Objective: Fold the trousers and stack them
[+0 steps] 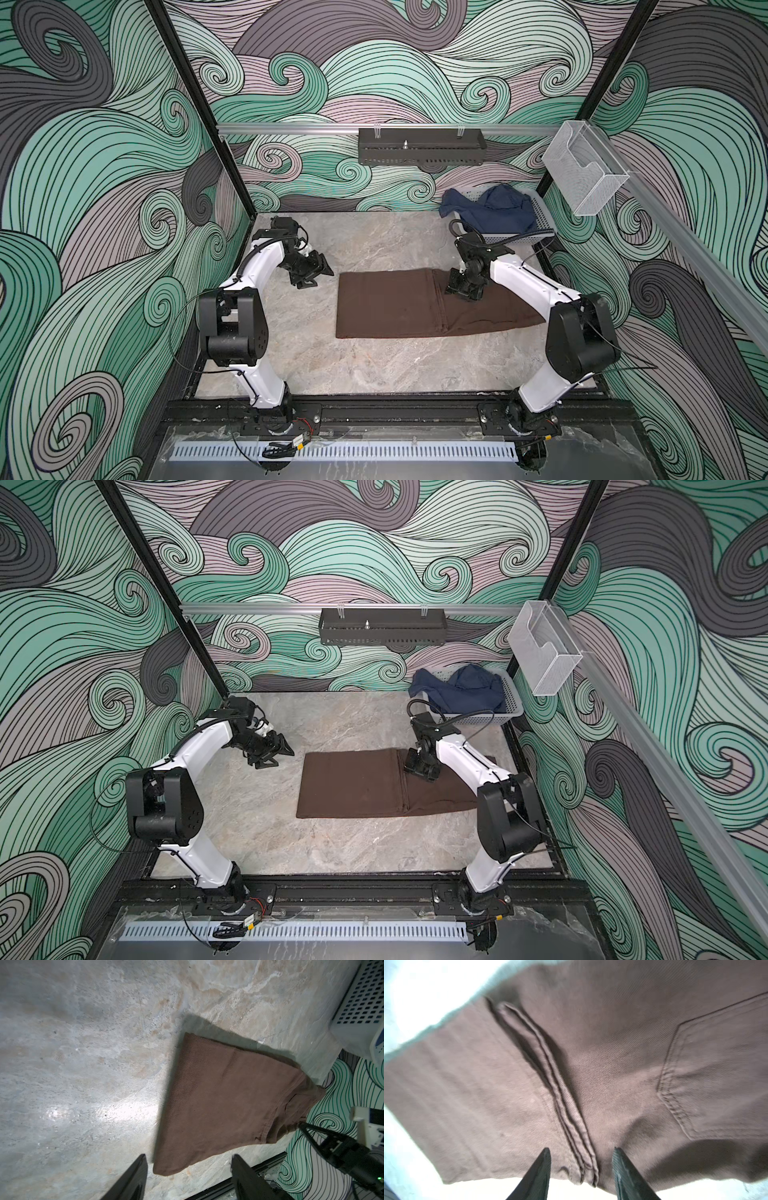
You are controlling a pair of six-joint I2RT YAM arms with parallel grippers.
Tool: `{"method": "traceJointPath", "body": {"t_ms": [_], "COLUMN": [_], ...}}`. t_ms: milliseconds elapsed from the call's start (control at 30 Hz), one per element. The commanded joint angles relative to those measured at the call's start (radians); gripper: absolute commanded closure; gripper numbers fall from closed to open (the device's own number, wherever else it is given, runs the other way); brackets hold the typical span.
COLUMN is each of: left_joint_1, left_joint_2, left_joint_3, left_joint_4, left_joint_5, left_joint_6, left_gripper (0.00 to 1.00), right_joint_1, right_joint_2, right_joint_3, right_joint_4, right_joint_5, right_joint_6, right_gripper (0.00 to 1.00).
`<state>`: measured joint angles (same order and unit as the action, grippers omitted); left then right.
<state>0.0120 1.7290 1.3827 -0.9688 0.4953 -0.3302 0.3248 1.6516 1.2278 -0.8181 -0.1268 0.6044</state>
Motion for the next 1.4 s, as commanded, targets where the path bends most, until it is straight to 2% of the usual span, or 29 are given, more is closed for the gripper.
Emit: {"method": "traceJointPath", "body": {"t_ms": [0,167,333,567,867,1200,1367], "left_joint_1": [0.003,0.003,0.003,-0.007,-0.05,-0.099,-0.099], "left_joint_2": [0.028,0.038,0.083,0.136,0.216,0.259,0.251], "left_joint_3": [-0.028,-0.09,-0.158,-0.217,-0.215,-0.226,-0.229], "left_joint_4": [-0.013,0.051,0.139,0.228,0.271,0.279,0.283], "left_joint_5": [0.032,0.062,0.126,0.161,0.159,0.185,0.178], "left_joint_6": [0.105,0.154,0.145,0.14,0.144,0.138,0.132], "left_gripper": [0.33,0.39,0.42,0.41,0.41,0.52,0.71], "right_joint_1": [-0.025,-0.039,-0.042,-0.043,-0.052,-0.078,-0.083], "right_joint_2": [-0.025,-0.039,-0.028,-0.026,-0.012,-0.017,-0.015], "right_joint_3": [-0.011,-0.011,-0.025,-0.032,-0.018,-0.01,-0.006], "right_joint_4": [-0.029,-0.033,-0.033,-0.032,-0.033,-0.034,-0.035], "right_joint_5": [0.025,0.025,0.017,0.021,0.019,0.015,0.008], "right_joint_6": [-0.012,-0.012,-0.008,-0.01,-0.023,-0.037,-0.037], "right_gripper": [0.5,0.5,0.5,0.5,0.5,0.5,0.5]}}
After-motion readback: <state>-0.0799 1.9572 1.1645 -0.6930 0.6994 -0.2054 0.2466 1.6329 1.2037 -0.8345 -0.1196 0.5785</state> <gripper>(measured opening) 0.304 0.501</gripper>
